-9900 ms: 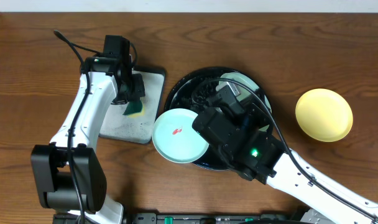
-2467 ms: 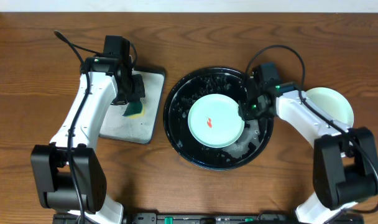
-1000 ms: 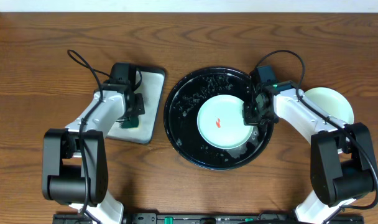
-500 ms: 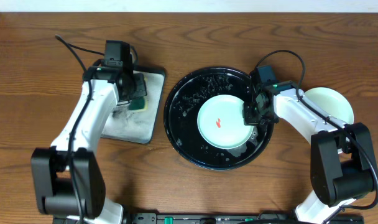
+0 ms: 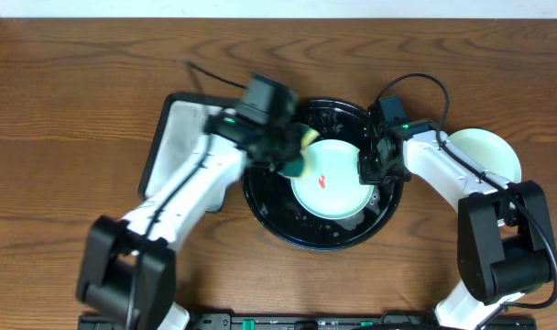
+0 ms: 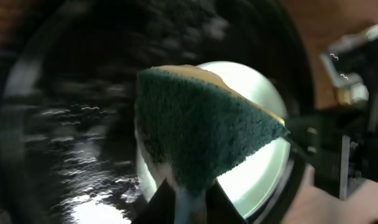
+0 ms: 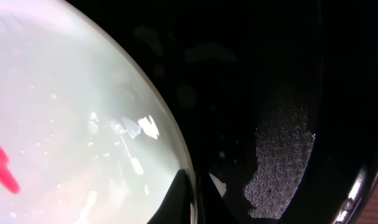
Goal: Clean dirty plates on tray and stack at the side
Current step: 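Carry the sponge to the green plate and scrub it with left gripper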
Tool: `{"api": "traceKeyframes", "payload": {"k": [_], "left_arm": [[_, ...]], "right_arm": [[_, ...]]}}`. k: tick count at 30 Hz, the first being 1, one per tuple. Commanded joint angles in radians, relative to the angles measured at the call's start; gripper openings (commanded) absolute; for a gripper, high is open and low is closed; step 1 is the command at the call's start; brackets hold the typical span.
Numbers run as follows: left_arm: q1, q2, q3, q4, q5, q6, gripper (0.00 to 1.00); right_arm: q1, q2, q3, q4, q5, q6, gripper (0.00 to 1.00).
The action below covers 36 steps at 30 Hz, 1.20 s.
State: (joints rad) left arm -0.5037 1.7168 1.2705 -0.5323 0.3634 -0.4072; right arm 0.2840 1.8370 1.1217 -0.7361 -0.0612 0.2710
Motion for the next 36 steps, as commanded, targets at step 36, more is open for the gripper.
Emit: {"api": "traceKeyframes", "payload": {"k": [36], "left_arm": [[-0.161, 0.302, 0.001, 0.167, -0.421, -0.120, 0.11]], "right_arm": [[-0.001, -0.019, -0.007, -0.002, 0.042, 0.013, 0.01]]}}
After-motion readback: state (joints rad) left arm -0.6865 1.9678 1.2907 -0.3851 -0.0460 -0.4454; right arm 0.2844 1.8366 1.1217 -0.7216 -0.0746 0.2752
